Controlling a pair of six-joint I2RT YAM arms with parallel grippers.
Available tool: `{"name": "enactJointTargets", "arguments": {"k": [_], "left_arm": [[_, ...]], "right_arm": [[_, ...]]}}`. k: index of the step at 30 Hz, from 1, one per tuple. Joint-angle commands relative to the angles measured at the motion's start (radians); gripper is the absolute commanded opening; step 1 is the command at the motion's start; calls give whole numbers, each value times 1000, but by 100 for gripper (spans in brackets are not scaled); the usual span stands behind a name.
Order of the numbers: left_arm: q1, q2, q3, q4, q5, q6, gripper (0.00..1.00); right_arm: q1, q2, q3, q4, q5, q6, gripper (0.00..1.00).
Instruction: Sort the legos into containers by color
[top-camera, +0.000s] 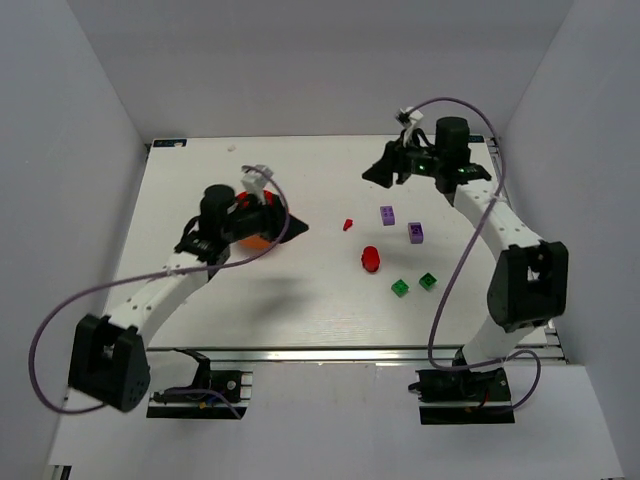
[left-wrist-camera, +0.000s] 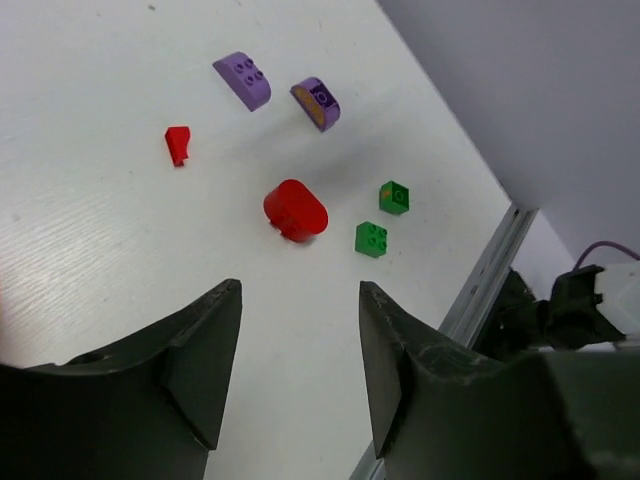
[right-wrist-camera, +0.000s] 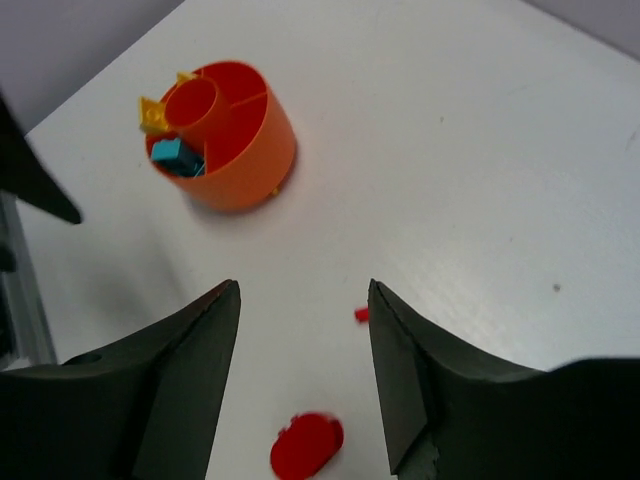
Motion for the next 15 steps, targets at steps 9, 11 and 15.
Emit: {"name": "enactJointTargets", "arguments": {"k": [9, 11, 15], "left_arm": [[-312, 602, 590, -326, -539, 96, 68], [-335, 698, 693, -368, -645, 119, 69], [-356, 829, 819, -406, -742, 149, 69]], "right_arm": [[-222, -372, -337, -240, -351, -153, 31], [-280, -395, -386, -208, -379, -141, 22], [-339, -420, -351, -332, -395, -248, 22]]}}
